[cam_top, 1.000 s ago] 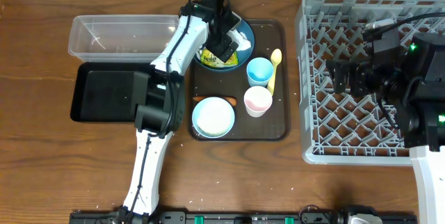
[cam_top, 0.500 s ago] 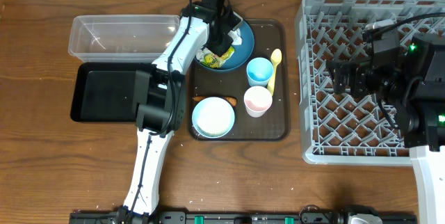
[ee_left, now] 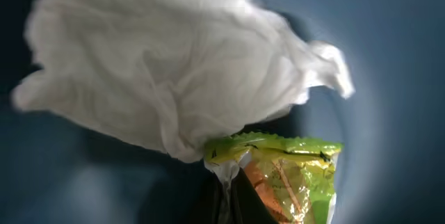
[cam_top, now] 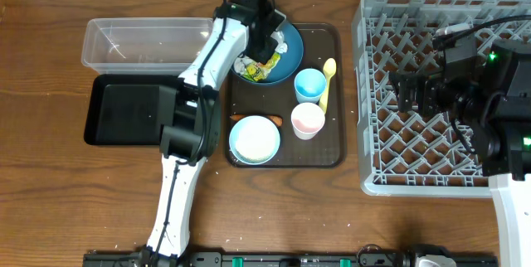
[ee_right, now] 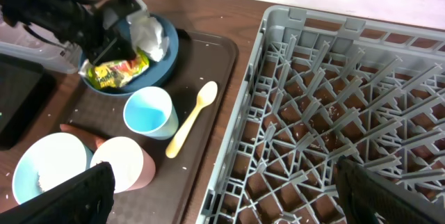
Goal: Sort waste into correct bins and load items into the dishwasher rack
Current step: 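Carry the tissue with the left gripper and drop it into the clear bin, then grasp the second white tissue in the blue bowl with the left gripper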
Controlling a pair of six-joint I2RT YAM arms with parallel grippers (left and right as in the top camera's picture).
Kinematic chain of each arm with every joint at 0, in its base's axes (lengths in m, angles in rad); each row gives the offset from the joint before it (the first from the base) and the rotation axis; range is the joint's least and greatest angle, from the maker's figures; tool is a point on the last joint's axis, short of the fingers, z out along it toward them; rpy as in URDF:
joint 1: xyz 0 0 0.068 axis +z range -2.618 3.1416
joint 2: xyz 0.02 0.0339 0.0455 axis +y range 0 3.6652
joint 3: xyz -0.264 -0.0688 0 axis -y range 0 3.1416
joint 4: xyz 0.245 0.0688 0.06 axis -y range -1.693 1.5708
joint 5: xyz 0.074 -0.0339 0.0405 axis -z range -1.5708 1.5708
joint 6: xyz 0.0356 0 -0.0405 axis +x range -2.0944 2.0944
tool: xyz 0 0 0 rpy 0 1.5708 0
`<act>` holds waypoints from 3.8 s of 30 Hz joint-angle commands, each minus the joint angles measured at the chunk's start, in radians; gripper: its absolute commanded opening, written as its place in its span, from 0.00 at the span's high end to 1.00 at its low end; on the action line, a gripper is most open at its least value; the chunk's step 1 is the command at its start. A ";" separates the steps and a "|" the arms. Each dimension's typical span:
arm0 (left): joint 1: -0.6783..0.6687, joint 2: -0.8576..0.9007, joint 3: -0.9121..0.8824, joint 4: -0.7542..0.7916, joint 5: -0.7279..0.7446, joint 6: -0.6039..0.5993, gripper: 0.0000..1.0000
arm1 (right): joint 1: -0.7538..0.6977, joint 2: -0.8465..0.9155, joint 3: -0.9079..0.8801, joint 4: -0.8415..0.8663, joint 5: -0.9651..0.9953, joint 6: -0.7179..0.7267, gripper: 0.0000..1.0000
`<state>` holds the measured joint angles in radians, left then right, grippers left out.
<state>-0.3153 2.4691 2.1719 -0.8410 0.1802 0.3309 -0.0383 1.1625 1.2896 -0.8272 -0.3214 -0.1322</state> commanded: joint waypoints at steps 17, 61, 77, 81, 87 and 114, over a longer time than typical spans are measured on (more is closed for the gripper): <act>0.005 -0.212 0.015 -0.117 -0.005 -0.121 0.94 | -0.002 0.001 0.018 -0.003 0.007 0.003 0.01; 0.327 -0.428 0.008 -0.216 -0.071 -0.352 0.94 | -0.002 0.001 0.018 -0.017 0.007 0.004 0.01; 0.360 -0.232 0.005 -0.116 -0.069 -0.352 0.94 | -0.002 0.001 0.018 -0.011 0.007 0.003 0.01; 0.360 -0.208 0.005 -0.115 -0.069 -0.352 0.93 | -0.002 0.001 0.018 -0.011 0.007 0.003 0.01; 0.360 -0.206 0.005 -0.098 -0.070 -0.351 0.60 | -0.002 0.001 0.018 -0.011 0.007 0.003 0.01; 0.047 -0.185 -0.008 -0.084 -0.061 -0.133 0.44 | -0.002 0.002 0.018 -0.018 0.007 0.003 0.01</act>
<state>-0.2699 2.2387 2.1712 -0.9432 0.2188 0.2558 -0.0383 1.1633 1.2896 -0.8425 -0.3176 -0.1322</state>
